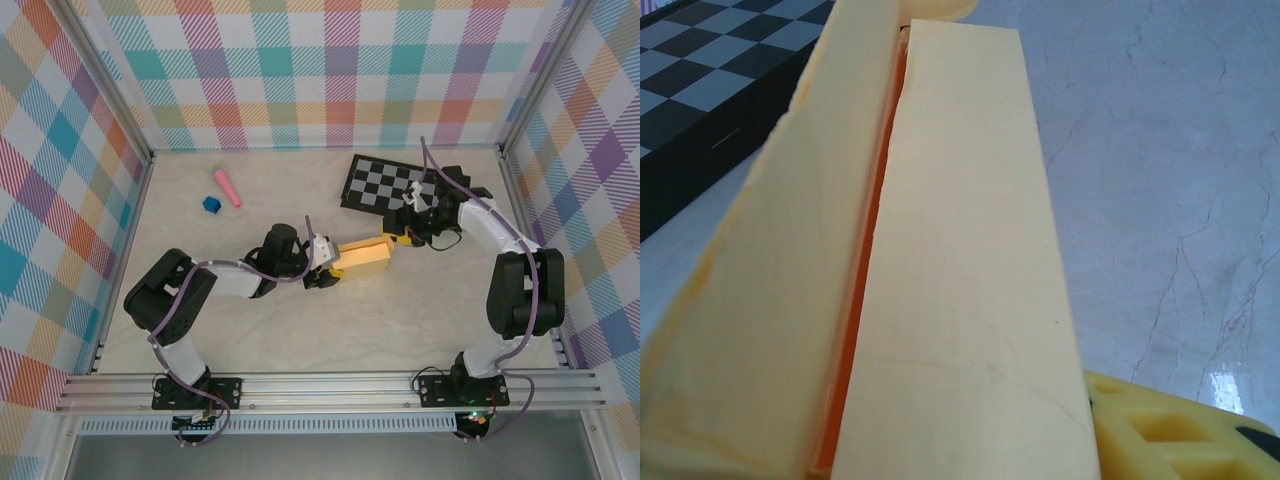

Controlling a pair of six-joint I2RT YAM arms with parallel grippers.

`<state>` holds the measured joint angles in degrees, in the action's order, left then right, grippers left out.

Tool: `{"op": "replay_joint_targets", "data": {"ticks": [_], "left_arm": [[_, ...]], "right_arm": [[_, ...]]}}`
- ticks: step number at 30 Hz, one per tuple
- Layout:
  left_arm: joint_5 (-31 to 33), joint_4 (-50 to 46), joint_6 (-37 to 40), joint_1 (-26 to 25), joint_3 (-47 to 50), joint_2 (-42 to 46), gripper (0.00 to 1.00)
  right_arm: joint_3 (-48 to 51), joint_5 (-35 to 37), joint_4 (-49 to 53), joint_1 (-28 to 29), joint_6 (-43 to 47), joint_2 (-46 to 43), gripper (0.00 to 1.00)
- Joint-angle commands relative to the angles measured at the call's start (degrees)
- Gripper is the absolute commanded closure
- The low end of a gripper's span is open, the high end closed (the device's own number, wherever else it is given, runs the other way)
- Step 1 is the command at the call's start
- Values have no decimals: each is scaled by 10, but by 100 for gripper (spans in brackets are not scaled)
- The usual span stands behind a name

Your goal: Fold the paper box

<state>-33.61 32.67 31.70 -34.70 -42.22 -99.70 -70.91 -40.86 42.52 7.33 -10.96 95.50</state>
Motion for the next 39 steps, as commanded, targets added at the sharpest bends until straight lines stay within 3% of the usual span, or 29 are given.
{"op": "replay_joint_targets", "data": {"ticks": [1, 13, 26, 39], "left_arm": [[-19, -17, 3, 9, -16, -6, 46], [-35, -39, 12, 17, -32, -17, 45], [-53, -81, 48, 18, -53, -24, 46], [-58, -88, 52, 23, -58, -32, 46]], "right_arm": [[3, -16, 16, 7, -4, -7, 46], [-14, -16, 46, 11, 10, 6, 54], [-44, 3, 48, 11, -5, 24, 51], [-37, 25, 62, 16, 20, 41, 57]]}}
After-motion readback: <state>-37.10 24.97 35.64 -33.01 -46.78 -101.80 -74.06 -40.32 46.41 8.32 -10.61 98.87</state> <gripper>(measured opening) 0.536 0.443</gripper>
